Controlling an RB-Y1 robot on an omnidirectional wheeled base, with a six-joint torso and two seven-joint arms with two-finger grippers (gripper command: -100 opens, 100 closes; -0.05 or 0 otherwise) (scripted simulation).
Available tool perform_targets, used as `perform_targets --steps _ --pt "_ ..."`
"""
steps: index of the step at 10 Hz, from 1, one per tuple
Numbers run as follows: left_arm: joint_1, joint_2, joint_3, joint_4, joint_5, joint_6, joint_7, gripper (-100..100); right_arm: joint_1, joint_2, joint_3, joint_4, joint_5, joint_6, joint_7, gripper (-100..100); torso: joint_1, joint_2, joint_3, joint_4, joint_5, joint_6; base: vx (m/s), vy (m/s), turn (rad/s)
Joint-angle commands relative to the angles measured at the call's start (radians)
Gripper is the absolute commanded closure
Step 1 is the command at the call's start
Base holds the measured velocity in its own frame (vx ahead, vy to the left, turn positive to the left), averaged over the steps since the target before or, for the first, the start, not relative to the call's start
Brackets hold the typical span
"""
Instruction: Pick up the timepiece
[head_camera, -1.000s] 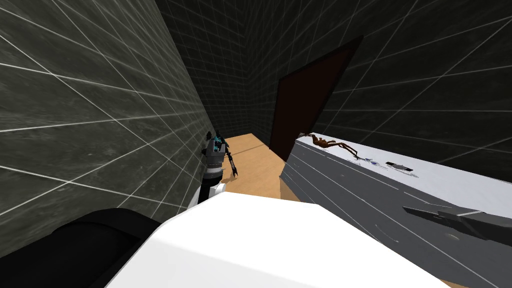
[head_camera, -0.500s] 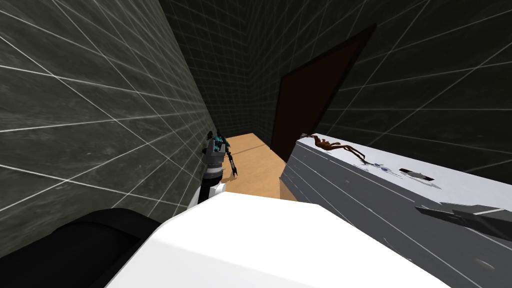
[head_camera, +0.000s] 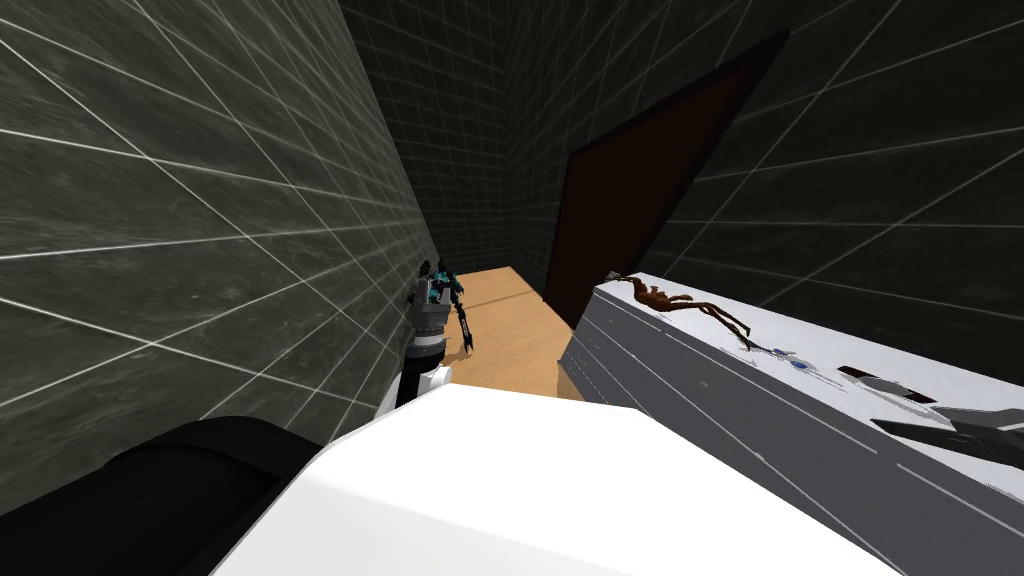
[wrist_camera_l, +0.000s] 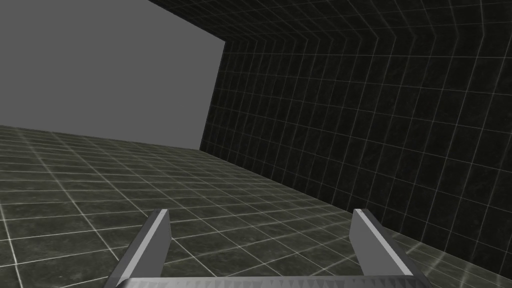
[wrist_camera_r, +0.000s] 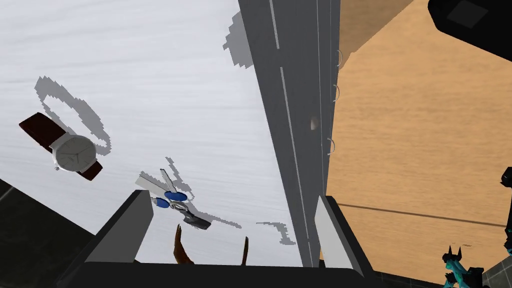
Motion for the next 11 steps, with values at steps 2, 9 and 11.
perform_targets --steps 2,9,11 --pt "0.0 0.0 0.0 0.0 0.0 0.0 0.0 0 -0.014 -0.021 0.022 0.023 0.035 0.004 -0.011 -100 0.001 0.0 0.0 0.0 0.0 0.001 0.062 -0.135 0.106" --pt "0.0 0.0 0.0 0.0 0.0 0.0 0.0 0 0.019 -0.056 0.053 0.033 0.044 0.015 -0.016 -100 0.001 0.001 0.0 0.0 -0.001 0.001 0.06 -0.127 0.075" --pt "0.0 0.0 0.0 0.0 0.0 0.0 0.0 0 0.021 -0.059 0.061 0.032 0.029 0.017 -0.011 0 0.008 0.004 0.002 0.001 0.001 0.001 0.0 -0.006 -0.002"
